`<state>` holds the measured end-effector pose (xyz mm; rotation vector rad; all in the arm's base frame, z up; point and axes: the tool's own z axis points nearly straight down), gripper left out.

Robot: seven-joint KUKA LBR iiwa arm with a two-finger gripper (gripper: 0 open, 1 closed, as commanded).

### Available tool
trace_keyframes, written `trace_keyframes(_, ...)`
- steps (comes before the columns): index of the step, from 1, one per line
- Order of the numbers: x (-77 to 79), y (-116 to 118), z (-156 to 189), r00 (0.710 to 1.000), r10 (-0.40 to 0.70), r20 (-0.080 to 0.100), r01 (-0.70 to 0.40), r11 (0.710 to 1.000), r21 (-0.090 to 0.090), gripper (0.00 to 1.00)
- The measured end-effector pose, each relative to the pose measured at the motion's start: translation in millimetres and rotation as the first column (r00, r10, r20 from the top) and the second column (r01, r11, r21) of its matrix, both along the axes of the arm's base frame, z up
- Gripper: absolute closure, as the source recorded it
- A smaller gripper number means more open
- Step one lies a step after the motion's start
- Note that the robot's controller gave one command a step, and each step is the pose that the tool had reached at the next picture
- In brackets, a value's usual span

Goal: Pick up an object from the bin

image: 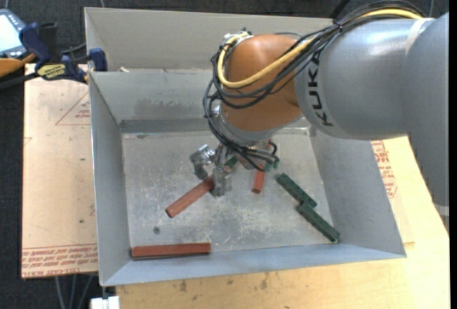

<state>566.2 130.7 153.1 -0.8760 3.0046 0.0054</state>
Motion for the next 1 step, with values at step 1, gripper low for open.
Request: trace_keyframes(1,-0.8,-6.7,87.3,1.000,-0.022,0.001,0.022,1.000,-0.003,1.00)
